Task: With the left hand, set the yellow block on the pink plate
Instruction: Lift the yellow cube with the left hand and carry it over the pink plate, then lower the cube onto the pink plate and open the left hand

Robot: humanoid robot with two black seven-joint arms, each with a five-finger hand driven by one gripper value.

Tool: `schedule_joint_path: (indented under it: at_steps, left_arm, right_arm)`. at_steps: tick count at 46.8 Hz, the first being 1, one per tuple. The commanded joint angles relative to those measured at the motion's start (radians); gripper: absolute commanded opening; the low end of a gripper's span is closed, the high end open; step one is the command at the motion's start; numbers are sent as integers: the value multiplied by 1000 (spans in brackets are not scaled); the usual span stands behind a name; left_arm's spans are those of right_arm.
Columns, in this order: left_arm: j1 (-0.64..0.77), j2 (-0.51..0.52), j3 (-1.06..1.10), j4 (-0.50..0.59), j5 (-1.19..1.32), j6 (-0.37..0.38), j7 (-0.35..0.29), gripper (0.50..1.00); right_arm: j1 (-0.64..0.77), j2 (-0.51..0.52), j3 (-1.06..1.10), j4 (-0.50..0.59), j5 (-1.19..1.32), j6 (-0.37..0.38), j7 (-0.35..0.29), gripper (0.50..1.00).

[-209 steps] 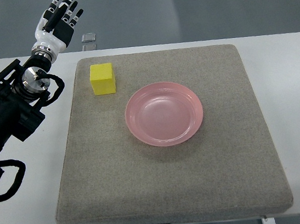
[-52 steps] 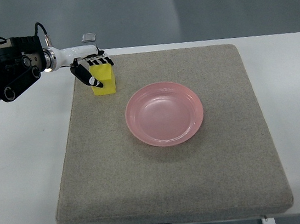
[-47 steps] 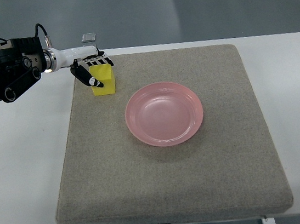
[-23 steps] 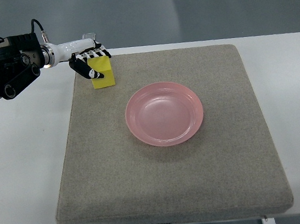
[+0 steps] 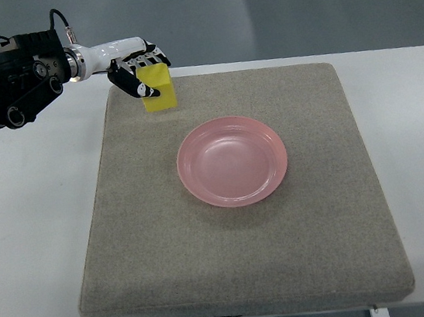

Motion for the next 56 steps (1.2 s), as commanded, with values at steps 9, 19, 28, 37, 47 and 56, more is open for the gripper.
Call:
schedule_joint_path:
  at_steps: [9,19,28,37,47,56]
  left_arm:
    - [-34,13,0,-186,20,53,1,572]
    - [-51,15,-1,-339,129,102,-1,574]
    - [-54,10,-1,-433,188,100,1,578]
    - [-40,2,2,-430,189,96,7,606]
    - [-20,-4,8,-404,183,82,16,617]
    - [7,-7,8,-396,185,84,16,617]
  right_arm:
    - [0,0,0,0,0,0,0,924]
    - [0,0,0,0,0,0,0,924]
    - [0,0,0,0,0,0,0,924]
    - [0,0,0,0,0,0,0,924]
    - [0,0,0,0,0,0,0,924]
    - [0,0,0,0,0,0,0,924]
